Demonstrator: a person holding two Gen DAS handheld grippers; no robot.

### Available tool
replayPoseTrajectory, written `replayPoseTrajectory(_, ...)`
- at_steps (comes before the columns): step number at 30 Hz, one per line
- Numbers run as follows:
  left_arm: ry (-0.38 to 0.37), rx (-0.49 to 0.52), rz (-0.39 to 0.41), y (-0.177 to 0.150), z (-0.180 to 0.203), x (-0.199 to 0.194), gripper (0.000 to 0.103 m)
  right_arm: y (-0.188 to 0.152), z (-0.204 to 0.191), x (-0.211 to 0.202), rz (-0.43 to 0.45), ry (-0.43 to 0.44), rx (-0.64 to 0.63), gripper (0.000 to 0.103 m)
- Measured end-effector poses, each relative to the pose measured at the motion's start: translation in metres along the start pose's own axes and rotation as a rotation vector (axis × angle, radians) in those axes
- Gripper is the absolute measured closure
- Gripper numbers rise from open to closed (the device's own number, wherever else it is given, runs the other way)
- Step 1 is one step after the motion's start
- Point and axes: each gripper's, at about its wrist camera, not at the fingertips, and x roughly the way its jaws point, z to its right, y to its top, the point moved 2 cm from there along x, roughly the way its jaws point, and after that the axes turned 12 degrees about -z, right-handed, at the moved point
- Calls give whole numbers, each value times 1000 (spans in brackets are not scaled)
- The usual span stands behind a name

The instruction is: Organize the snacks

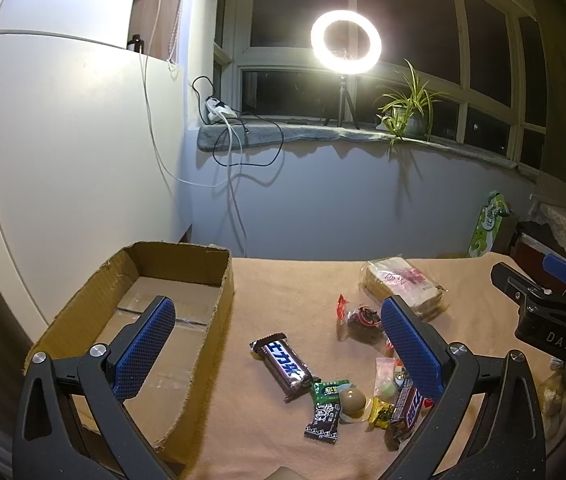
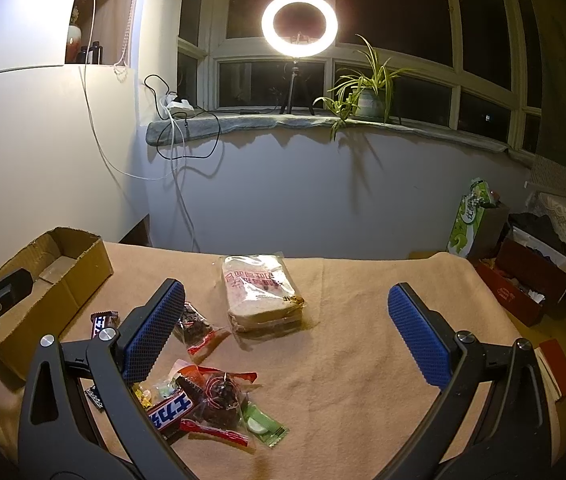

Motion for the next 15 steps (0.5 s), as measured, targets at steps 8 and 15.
replayPoseTrajectory(8,-1,-3,9,0,1,-2,0,0,2,1,1,-2,2,0)
replayPoseTrajectory(15,-1,0,12,-1,2,-3,1,2,2,-1,5,-3,3,0)
